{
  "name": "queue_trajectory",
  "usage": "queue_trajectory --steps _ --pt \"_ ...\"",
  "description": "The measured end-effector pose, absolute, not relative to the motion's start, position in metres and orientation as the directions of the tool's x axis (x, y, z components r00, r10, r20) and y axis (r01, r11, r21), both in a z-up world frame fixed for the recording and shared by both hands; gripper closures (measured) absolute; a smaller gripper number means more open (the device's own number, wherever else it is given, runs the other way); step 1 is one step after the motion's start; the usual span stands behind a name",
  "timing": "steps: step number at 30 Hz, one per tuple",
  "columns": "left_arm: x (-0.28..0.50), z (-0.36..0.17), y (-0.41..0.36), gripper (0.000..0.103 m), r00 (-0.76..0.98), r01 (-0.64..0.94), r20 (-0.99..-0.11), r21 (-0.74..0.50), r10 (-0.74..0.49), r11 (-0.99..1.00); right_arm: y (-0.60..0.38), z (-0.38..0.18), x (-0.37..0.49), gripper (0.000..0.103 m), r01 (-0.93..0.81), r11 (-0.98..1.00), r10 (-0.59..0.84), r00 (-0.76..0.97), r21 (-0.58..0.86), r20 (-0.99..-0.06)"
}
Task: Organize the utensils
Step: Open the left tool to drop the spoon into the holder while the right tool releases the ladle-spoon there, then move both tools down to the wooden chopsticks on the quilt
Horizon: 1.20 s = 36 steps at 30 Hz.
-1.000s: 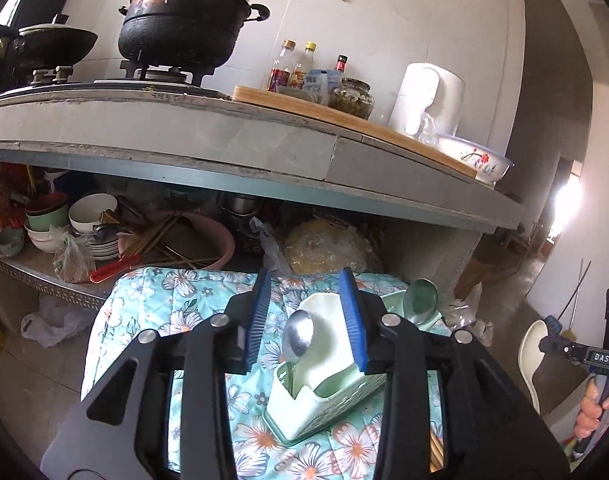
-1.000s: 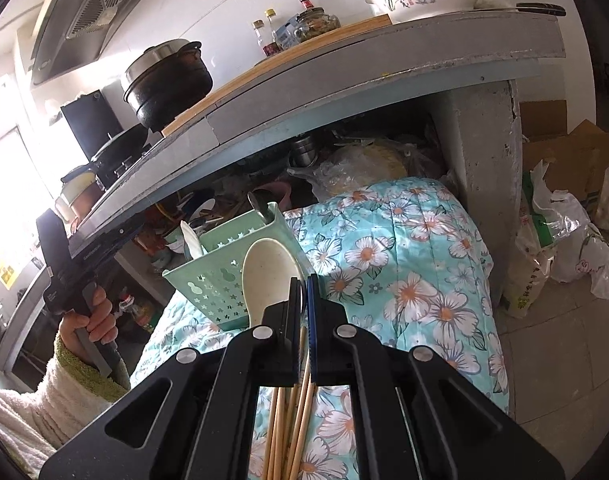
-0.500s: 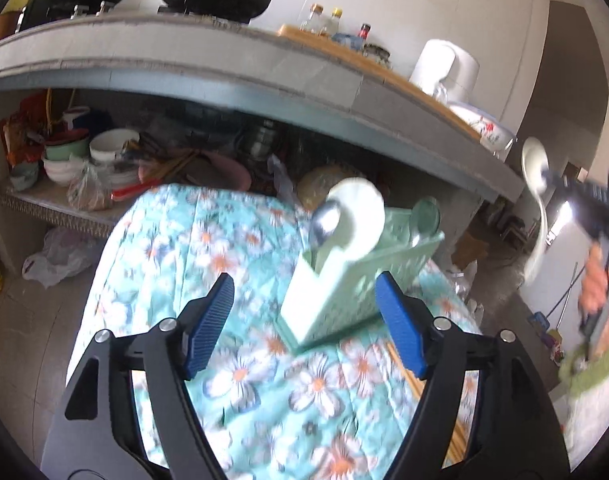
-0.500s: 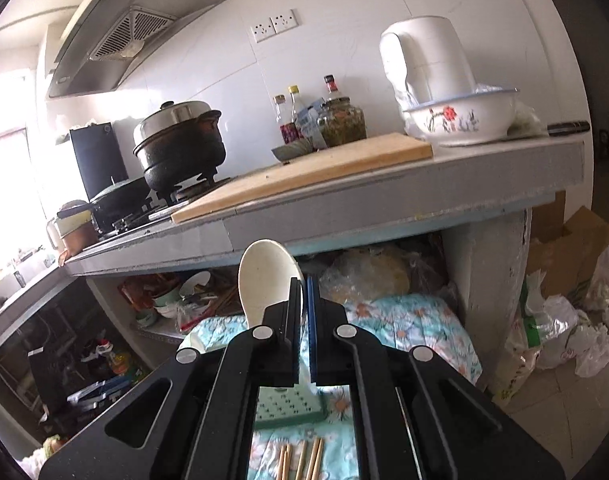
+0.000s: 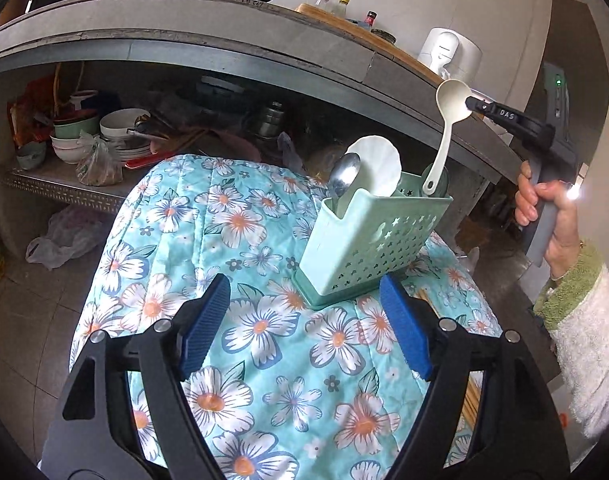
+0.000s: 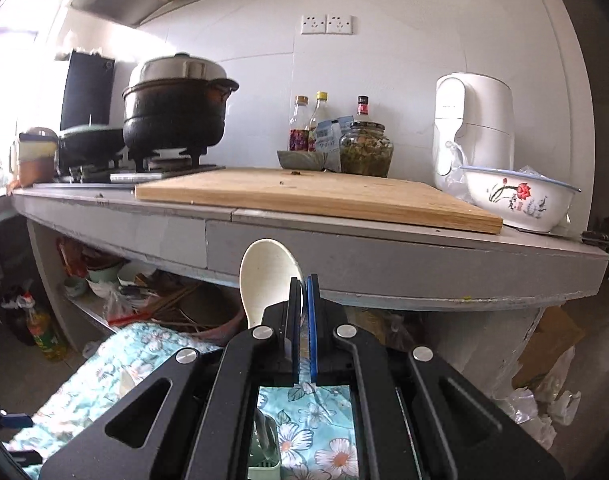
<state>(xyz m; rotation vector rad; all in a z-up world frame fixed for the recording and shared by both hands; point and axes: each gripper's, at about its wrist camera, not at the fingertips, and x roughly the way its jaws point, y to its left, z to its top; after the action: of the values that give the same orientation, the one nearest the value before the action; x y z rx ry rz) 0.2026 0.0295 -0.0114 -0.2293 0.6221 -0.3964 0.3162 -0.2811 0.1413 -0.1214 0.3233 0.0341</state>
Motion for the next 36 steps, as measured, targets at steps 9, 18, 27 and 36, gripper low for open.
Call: queue_trajectory --steps 9,18,27,36 --pt "0.207 -0.016 0.037 0.030 0.740 0.290 -0.509 -0.349 -0.440 0.891 -0.267 0.122 0.316 0.100 -0.028 0.972 -0.054 0.939 -0.233 -0.340" --pt "0.205 -0.024 0.032 0.027 0.711 0.310 -0.529 -0.355 -0.463 0.882 -0.276 0.116 0.280 0.066 -0.054 0.990 0.000 0.925 -0.131 -0.381" --pt "0.208 -0.039 0.017 0.027 0.650 0.300 -0.611 -0.340 -0.452 0.891 -0.317 0.102 0.215 0.061 -0.080 0.980 0.159 0.863 0.181 -0.480" --pt "0.206 -0.056 0.001 0.027 0.574 0.320 -0.654 -0.375 -0.493 0.870 -0.339 -0.005 0.177 0.061 0.013 0.866 0.394 0.598 0.500 -0.698"
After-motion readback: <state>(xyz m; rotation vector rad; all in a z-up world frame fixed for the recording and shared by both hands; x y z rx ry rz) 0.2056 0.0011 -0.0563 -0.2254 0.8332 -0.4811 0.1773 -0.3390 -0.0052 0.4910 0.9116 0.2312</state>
